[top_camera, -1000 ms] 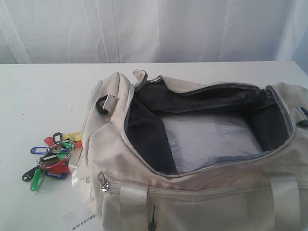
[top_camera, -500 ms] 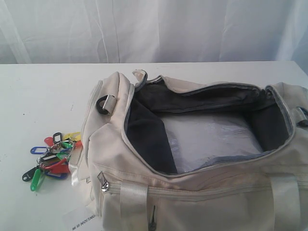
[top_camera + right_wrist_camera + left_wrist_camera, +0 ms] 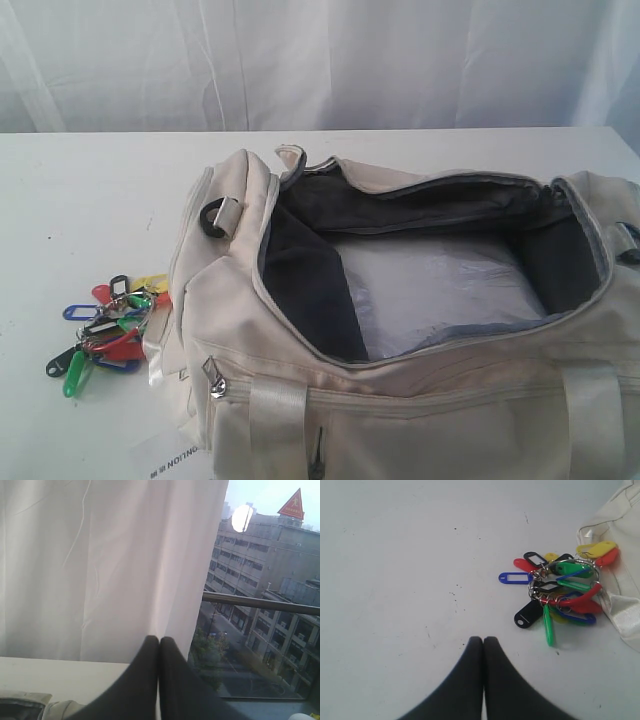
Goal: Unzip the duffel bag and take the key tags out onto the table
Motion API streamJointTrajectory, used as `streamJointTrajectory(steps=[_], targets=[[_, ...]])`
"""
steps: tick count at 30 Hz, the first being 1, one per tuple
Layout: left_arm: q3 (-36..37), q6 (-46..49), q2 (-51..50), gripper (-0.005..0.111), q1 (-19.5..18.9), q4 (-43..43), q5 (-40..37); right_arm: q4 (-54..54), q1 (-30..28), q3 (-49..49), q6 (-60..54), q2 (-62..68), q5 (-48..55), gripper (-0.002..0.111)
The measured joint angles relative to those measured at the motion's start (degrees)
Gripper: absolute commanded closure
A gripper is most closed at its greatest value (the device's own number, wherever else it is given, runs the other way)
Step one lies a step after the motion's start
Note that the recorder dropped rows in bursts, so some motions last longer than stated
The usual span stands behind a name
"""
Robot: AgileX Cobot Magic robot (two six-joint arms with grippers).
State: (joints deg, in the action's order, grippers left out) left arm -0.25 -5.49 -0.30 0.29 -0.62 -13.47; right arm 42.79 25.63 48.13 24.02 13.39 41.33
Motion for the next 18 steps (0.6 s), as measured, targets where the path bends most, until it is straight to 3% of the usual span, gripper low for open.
streamJointTrajectory(steps=[13,18], targets=[[0.0,-0.1,0.0,0.107,0.0,0.0,0.0,-0.36,0.0,0.0,0.0,0.0,0.0,0.108],[0.0,-0.1,0.0,0.107,0.0,0.0,0.0,-12.6,0.0,-0.23,0.0,0.0,0.11,0.108]])
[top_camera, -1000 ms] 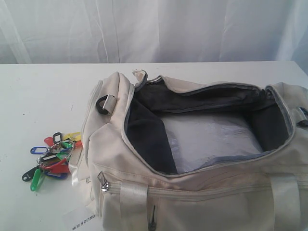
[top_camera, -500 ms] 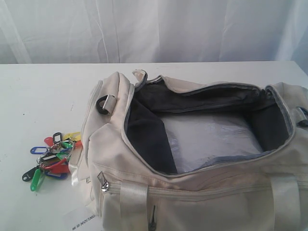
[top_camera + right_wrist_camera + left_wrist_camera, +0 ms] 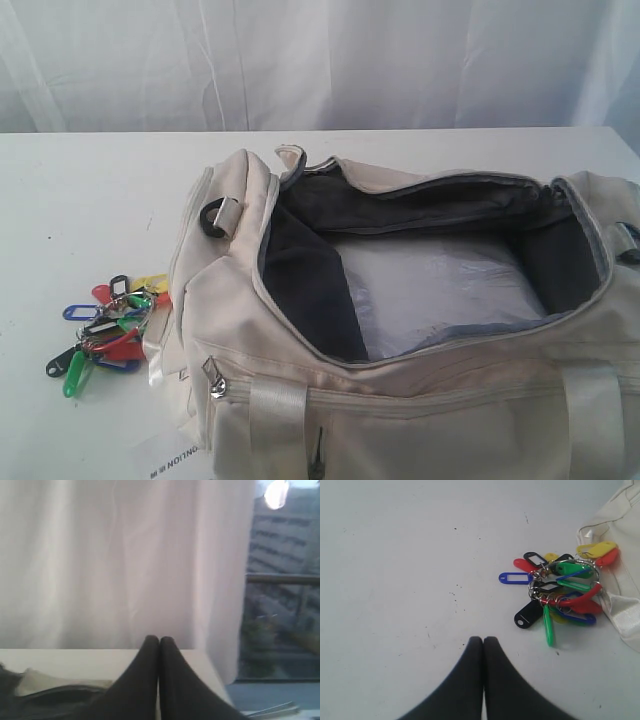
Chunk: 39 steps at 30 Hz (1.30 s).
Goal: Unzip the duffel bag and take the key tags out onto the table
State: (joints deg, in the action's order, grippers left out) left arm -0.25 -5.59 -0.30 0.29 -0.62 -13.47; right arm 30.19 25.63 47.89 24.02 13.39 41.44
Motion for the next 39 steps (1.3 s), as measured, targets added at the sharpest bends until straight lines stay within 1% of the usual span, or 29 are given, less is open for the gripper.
streamJointTrajectory(steps=[2,4,8,18,27,30,32,35,39], targets=[[0.0,0.0,0.0,0.107,0.0,0.0,0.0,-6.39,0.0,-0.94,0.0,0.0,-0.12,0.108],[0.0,0.0,0.0,0.107,0.0,0.0,0.0,-9.67,0.0,-2.66,0.0,0.1,-0.51,0.108],[0.0,0.0,0.0,0.107,0.0,0.0,0.0,-11.11,0.0,-7.08,0.0,0.1,-1.12,0.108],[0.0,0.0,0.0,0.107,0.0,0.0,0.0,-11.95,0.0,-23.3,0.46,-0.23,-1.69,0.108],[0.0,-0.11,0.0,0.107,0.0,0.0,0.0,-12.95,0.0,-38.23,1.42,-6.59,-15.18,0.108],[0.0,-0.11,0.0,0.107,0.0,0.0,0.0,-17.27,0.0,-42.37,1.42,-8.57,-21.83,0.108],[0.0,-0.11,0.0,0.107,0.0,0.0,0.0,-22.31,0.0,-45.59,1.51,-9.65,-24.88,0.108],[0.0,-0.11,0.0,0.107,0.0,0.0,0.0,-26.5,0.0,-47.49,1.51,-11.61,-22.99,0.108],[0.0,-0.11,0.0,0.107,0.0,0.0,0.0,-27.58,0.0,-47.76,1.51,-12.92,-22.04,0.108]])
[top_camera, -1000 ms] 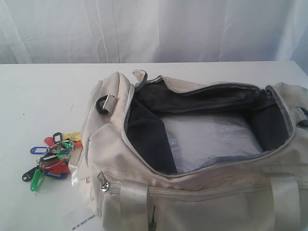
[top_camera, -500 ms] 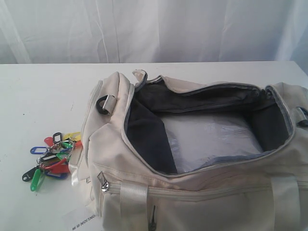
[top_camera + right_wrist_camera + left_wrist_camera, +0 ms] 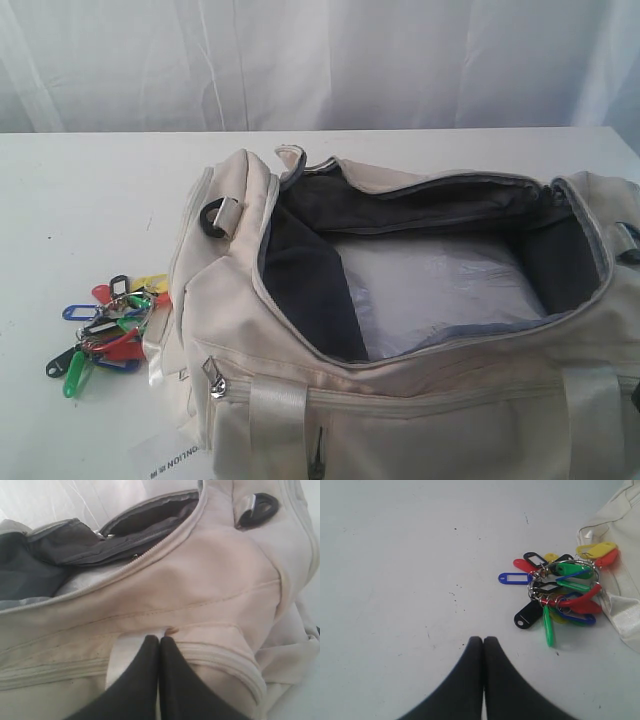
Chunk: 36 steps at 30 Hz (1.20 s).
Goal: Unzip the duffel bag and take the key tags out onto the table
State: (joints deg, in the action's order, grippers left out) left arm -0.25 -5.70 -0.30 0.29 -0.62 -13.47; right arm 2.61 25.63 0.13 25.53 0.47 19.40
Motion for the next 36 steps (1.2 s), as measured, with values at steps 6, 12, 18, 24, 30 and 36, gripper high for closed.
streamJointTrajectory(steps=[6,12,18,24,30,36], targets=[[0.0,0.0,0.0,0.107,0.0,0.0,0.0,-0.63,0.0,0.0,0.0,-0.14,0.02,0.108],[0.0,0.0,0.0,0.107,0.0,0.0,0.0,-0.78,-1.91,0.0,0.0,-0.14,0.02,0.108],[0.0,0.0,0.0,0.107,0.0,0.0,0.0,-0.78,-10.67,0.0,0.0,-0.14,0.02,0.108],[0.0,0.0,0.0,0.107,0.0,0.0,0.0,-0.78,-17.88,0.0,0.0,-0.14,0.02,0.108],[0.0,0.0,0.0,0.107,0.0,0.0,0.0,-0.78,-19.07,0.0,0.0,-0.14,0.02,0.108],[0.0,0.0,0.0,0.107,0.0,0.0,0.0,-0.78,-19.18,0.0,0.0,-0.14,0.02,0.108]])
